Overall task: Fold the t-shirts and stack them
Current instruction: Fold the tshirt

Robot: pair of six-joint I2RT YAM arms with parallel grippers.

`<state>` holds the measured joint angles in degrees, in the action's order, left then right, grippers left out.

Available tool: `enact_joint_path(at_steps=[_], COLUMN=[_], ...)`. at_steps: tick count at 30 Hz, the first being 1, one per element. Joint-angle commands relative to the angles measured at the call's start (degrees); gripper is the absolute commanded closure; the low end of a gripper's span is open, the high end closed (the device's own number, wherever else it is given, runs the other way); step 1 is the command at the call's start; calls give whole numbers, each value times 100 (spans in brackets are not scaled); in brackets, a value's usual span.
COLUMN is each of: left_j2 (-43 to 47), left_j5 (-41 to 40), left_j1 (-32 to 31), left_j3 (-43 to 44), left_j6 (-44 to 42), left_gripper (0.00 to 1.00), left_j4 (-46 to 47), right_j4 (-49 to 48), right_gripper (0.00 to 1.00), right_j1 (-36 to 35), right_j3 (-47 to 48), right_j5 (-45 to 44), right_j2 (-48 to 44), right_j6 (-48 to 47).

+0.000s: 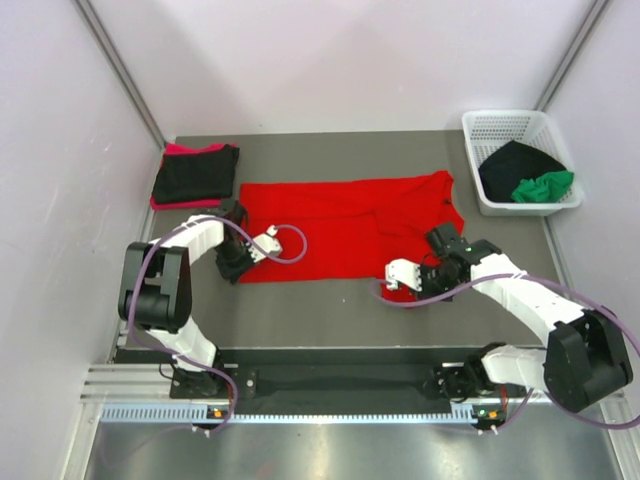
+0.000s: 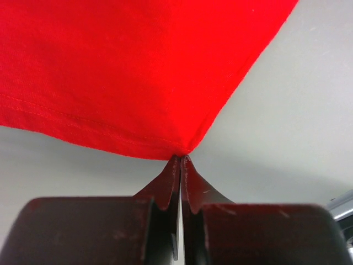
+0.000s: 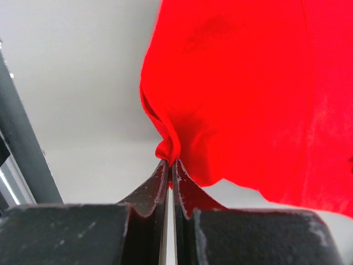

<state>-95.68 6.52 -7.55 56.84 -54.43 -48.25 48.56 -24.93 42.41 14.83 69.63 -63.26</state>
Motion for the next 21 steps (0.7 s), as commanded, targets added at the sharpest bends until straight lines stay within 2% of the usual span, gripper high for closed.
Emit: enact_joint_path(at_steps=[1,8,21], left_j2=[-48,234,93], left_j5=[367,569,271], left_j1=[26,52,228], left_j3=[196,872,1540], left_j6=[-76,-50,-392], left_gripper=[100,100,100], left_j4=[-158,-518,-783], right_j4=[-153,-109,-303], right_gripper=[100,100,100], right_j1=[216,866,1789], right_j3=[205,1040,2288], right_j5=[11,125,266], right_j2=[-169,-151,560], right_j6=[183,411,614])
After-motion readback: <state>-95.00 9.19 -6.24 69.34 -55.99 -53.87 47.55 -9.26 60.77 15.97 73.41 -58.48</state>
